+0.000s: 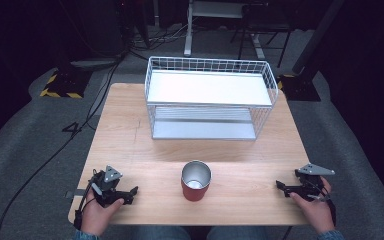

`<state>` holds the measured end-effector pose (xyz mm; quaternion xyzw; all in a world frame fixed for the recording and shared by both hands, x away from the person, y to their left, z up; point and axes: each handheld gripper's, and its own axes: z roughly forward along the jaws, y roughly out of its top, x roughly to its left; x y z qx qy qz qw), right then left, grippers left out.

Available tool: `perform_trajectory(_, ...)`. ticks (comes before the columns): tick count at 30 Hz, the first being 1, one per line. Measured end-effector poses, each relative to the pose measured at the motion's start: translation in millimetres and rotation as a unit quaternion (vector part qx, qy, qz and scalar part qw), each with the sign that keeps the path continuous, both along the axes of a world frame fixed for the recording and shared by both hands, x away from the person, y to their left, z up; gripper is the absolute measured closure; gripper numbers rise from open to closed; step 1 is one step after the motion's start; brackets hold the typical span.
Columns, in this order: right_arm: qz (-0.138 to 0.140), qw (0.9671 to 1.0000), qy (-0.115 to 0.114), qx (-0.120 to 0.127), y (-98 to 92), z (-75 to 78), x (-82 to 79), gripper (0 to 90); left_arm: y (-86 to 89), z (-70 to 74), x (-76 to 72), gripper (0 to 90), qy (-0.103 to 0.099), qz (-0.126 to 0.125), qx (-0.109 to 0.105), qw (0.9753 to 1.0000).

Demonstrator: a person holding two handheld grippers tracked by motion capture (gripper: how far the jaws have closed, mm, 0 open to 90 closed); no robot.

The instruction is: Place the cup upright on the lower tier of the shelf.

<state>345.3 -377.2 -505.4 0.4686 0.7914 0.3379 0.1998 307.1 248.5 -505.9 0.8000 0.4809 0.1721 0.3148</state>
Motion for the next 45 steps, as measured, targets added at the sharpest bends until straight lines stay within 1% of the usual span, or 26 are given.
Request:
perform_trajectory(2, 0.0, 1.0, 0.0, 0.0, 0.0, 0.0, 0.0, 5.5, 0.4, 0.9, -0.2, 3.3, -0.002, 0.011, -0.007, 0.9999)
perform_trajectory(3, 0.0, 1.0, 0.0, 0.0, 0.0, 0.0, 0.0, 5.6, 1.9, 2.6, -0.1, 14.7, -0.009, 0.012, -0.013, 0.9998)
perform_trajectory(4, 0.0, 1.0, 0.0, 0.0, 0.0, 0.0, 0.0, 5.6, 1.9, 2.6, -0.1, 18.8, -0.009, 0.012, -0.013, 0.9998)
perform_trajectory(5, 0.0, 1.0, 0.0, 0.0, 0.0, 0.0, 0.0, 5.5, 2.9, 3.8, -0.4, 18.8, -0.007, 0.012, -0.024, 0.9996)
perform_trajectory(6, 0.0, 1.0, 0.0, 0.0, 0.0, 0.0, 0.0, 5.6, 3.9, 4.5, -0.6, 17.5, -0.008, 0.01, -0.029, 0.9995)
perform_trajectory(7, 0.0, 1.0, 0.0, 0.0, 0.0, 0.0, 0.0, 5.5, 3.9, 4.8, -1.2, 14.3, -0.01, 0.01, -0.036, 0.9993)
perform_trajectory(9, 0.0, 1.0, 0.0, 0.0, 0.0, 0.0, 0.1, 5.5, 4.3, 7.3, -2.3, 17.4, -0.015, 0.008, -0.038, 0.9991)
perform_trajectory(10, 0.001, 1.0, -0.001, -0.001, -0.2, 0.0, 0.2, 5.5, 4.2, 10.0, -3.7, 16.2, -0.024, 0.003, -0.042, 0.9988)
perform_trajectory(11, 0.001, 1.0, -0.001, -0.001, -0.2, 0.0, 0.2, 5.5, 4.2, 10.0, -3.7, 16.3, -0.024, 0.003, -0.042, 0.9988)
perform_trajectory(13, 0.001, 1.0, -0.001, -0.001, -0.2, -0.1, 0.2, 5.5, 3.1, 13.7, -5.8, 15.6, -0.035, 0.001, -0.052, 0.998)
perform_trajectory(14, 0.001, 1.0, -0.001, -0.001, -0.2, 0.0, 0.2, 5.5, 3.1, 15.3, -6.3, 15.7, -0.038, -0.002, -0.052, 0.9979)
perform_trajectory(15, 0.001, 1.0, -0.001, -0.001, -0.2, 0.0, 0.3, 5.5, 1.5, 17.2, -7.5, 15.7, -0.043, -0.004, -0.059, 0.9973)
perform_trajectory(16, 0.001, 1.0, -0.001, -0.001, -0.2, 0.0, 0.2, 5.5, 0.8, 18.5, -8.3, 15.7, -0.046, -0.005, -0.061, 0.9971)
perform_trajectory(19, 0.001, 1.0, -0.001, -0.001, -0.2, 0.0, 0.2, 5.5, -3.1, 22.7, -10.6, 15.7, -0.062, -0.009, -0.065, 0.9959)
perform_trajectory(22, 0.001, 1.0, -0.001, -0.001, -0.2, -0.1, 0.2, 5.5, -5.3, 26.2, -11.7, 15.7, -0.072, -0.013, -0.071, 0.9947)
perform_trajectory(25, 0.001, 1.0, -0.001, -0.001, -0.2, -0.1, 0.2, 5.5, -8.8, 30.1, -13.2, 15.6, -0.086, -0.016, -0.083, 0.9927)
perform_trajectory(27, 0.0, 1.0, 0.0, 0.0, 0.0, 0.0, 0.0, 5.5, -11.4, 33.4, -14.3, 15.6, -0.093, -0.026, -0.086, 0.9915)
perform_trajectory(28, 0.0, 1.0, 0.0, 0.0, 0.0, 0.0, 0.0, 5.5, -13.0, 34.0, -14.8, 15.6, -0.095, -0.027, -0.09, 0.991)
perform_trajectory(29, 0.0, 1.0, 0.0, 0.0, 0.0, 0.0, 0.0, 5.5, -14.9, 35.0, -15.5, 15.6, -0.097, -0.028, -0.091, 0.9906)
perform_trajectory(30, 0.0, 1.0, 0.0, 0.0, 0.0, 0.0, 0.0, 5.5, -17.5, 37.0, -16.2, 15.6, -0.099, -0.034, -0.092, 0.9902)
perform_trajectory(31, 0.0, 1.0, 0.0, 0.0, 0.0, 0.0, 0.0, 5.5, -17.5, 37.0, -16.2, 15.6, -0.099, -0.034, -0.092, 0.9902)
perform_trajectory(33, 0.001, 1.0, -0.001, -0.001, -0.2, -0.1, 0.2, 5.6, -20.9, 38.9, -16.6, 15.6, -0.102, -0.042, -0.09, 0.9898)
perform_trajectory(38, 0.001, 1.0, -0.001, -0.001, -0.2, -0.1, 0.2, 5.5, -31.1, 42.4, -19.0, 15.6, -0.104, -0.054, -0.093, 0.9887)
perform_trajectory(40, 0.001, 1.0, -0.001, -0.001, -0.2, -0.1, 0.2, 5.5, -36.7, 43.9, -20.5, 15.6, -0.106, -0.063, -0.095, 0.9878)
perform_trajectory(41, 0.001, 1.0, -0.001, -0.001, -0.2, -0.1, 0.2, 5.5, -40.1, 45.2, -21.3, 15.6, -0.108, -0.071, -0.093, 0.9873)
perform_trajectory(45, 0.001, 1.0, -0.001, -0.001, -0.2, -0.1, 0.2, 5.5, -50.0, 48.2, -23.9, 15.6, -0.112, -0.087, -0.093, 0.9856)
